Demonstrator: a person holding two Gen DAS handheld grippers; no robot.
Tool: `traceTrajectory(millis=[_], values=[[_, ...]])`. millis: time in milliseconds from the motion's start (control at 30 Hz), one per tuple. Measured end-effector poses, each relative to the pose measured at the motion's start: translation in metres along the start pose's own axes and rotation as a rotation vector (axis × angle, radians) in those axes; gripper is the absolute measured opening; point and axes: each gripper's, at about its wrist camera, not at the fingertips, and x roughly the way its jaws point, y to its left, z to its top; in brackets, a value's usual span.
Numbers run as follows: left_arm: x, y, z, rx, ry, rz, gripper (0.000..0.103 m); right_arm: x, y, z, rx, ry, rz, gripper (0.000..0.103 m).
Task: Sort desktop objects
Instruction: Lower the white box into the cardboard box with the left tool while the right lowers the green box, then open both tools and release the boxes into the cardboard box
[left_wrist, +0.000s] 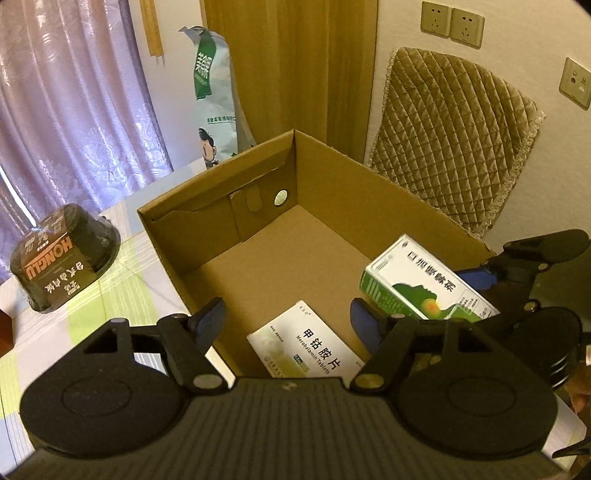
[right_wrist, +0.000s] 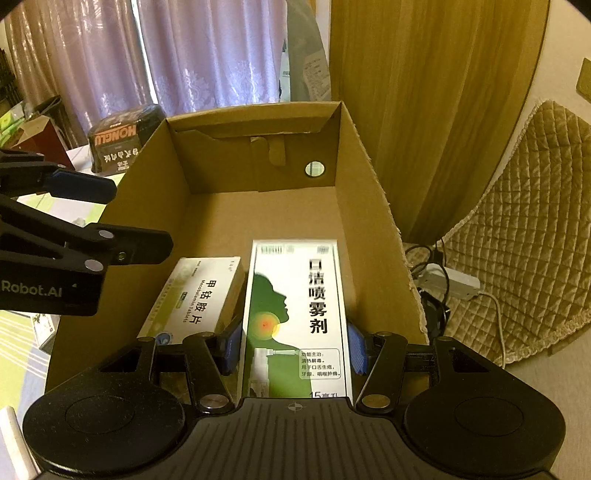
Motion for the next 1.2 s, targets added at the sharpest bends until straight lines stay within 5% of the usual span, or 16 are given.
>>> traceTrajectory(millis=[633, 1200], values=[[-0.016, 0.019, -0.011, -0.036, -0.009, 0.021, 0.074, -0.016, 0.011, 0.004, -0.021, -0.056, -0.003, 0.055], [-0.092, 0.040, -0.051, -0.115, -0.038, 0.044, 0.079, -0.075, 0.045, -0.005, -0.018, -0.096, 0.010, 0.055]])
